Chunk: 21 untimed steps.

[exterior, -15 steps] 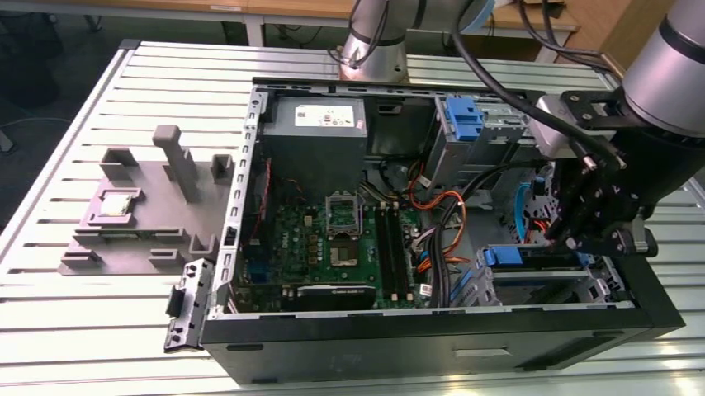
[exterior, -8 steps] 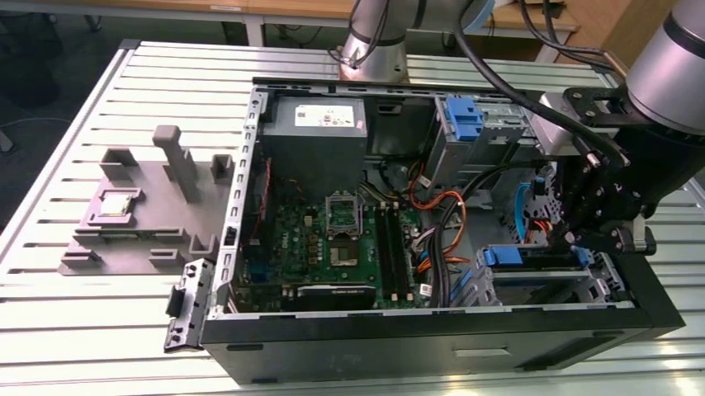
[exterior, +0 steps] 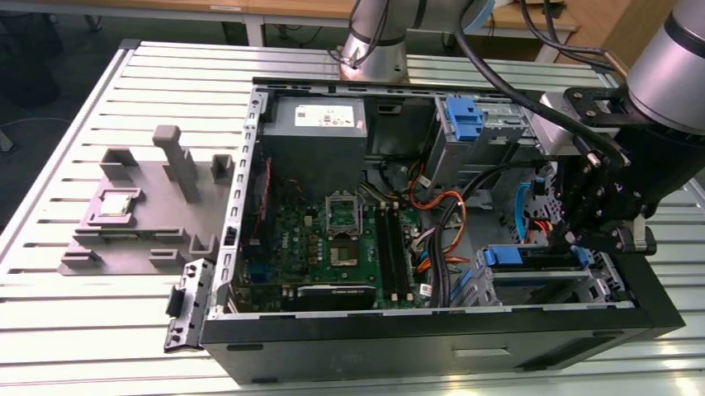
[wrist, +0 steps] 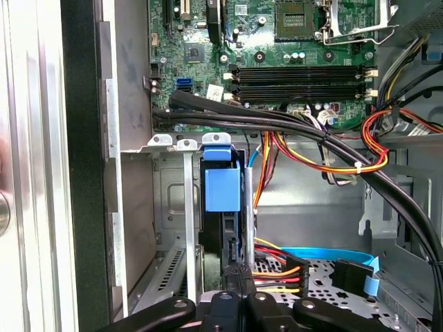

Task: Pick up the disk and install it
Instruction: 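Insert the second disk wire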

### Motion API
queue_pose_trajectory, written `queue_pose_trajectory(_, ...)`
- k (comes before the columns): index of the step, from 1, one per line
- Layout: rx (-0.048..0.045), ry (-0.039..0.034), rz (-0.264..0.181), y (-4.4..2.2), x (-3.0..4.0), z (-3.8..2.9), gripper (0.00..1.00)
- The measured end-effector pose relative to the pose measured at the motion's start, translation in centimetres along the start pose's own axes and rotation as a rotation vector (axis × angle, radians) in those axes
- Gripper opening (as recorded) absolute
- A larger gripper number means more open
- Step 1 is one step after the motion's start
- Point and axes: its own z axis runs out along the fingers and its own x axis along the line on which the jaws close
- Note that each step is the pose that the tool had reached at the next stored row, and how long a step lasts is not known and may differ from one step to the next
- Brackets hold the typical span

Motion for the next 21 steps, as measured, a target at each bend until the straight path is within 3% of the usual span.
queue_pose_trajectory(9,0.0,0.0,0.001,0.02,0.0,0.0,0.1)
queue_pose_trajectory(13,-0.0001,0.0001,0.001,0.77,0.03,-0.02,0.1)
queue_pose_trajectory(21,0.0,0.0002,0.001,1.01,0.02,-0.24,0.1)
